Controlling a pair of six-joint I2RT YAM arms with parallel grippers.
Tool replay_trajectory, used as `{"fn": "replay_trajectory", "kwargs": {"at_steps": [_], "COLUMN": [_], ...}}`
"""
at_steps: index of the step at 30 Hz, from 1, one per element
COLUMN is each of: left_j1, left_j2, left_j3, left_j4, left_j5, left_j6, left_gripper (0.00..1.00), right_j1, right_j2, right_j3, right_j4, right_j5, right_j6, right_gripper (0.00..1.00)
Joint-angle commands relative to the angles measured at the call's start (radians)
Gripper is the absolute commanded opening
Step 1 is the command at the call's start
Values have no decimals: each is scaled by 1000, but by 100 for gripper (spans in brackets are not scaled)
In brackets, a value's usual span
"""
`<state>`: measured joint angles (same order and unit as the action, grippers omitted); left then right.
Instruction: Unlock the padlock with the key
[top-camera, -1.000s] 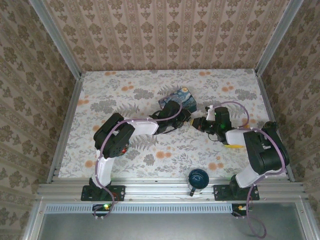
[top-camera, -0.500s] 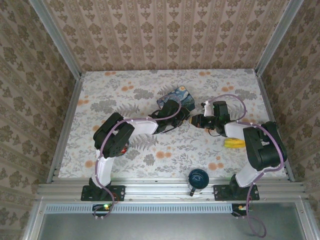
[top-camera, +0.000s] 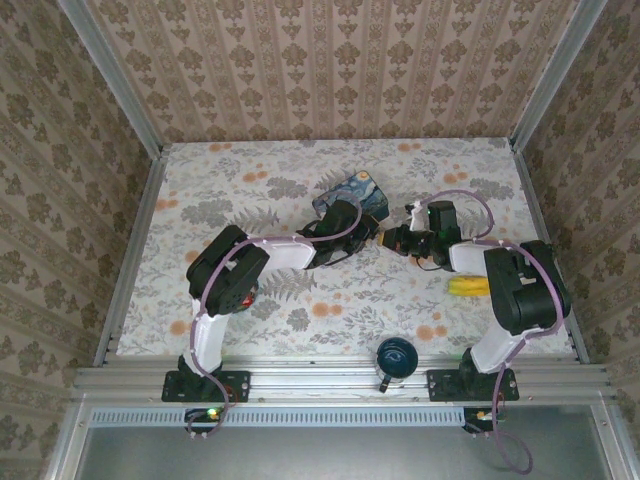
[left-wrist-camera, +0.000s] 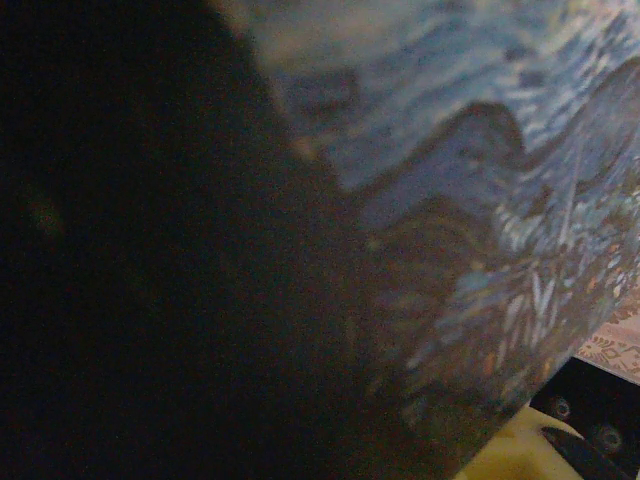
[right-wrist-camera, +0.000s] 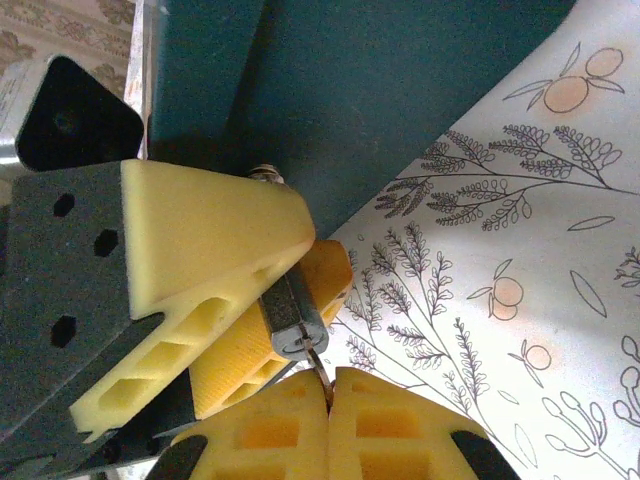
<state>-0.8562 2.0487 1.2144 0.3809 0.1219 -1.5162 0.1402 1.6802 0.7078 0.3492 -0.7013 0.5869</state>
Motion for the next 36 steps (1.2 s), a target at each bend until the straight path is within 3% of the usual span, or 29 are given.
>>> {"fn": "replay_trajectory", "kwargs": {"at_steps": [1,12,19,24,30,36], "left_j1": [-69,-81,-84,-86,-88,-86], "left_j2": [24,48,66,66,67,65], "left_j3": [-23,2,20,28,37,37], "left_j4": [-10,-20,-24,-31,-42,-37], "left_j5": [240,250,260,263,269,274], "left_j6": [-65,-73,-82,-82,-81,-85], "left_gripper": [0,0,0,0,0,0], "right_j1": [-5,4,99,108,68,-15], "right_j2": [18,-24,-93,-85,-28,84], "right_j3": [35,61,169,206,238,187], "right_j4": [191,110,-234,-274,-207,111], "right_j5": [31,3,125,135,80,-132], "right_j6": [80,-31,-340,-378,-214,179], "right_gripper": [0,0,0,0,0,0]}}
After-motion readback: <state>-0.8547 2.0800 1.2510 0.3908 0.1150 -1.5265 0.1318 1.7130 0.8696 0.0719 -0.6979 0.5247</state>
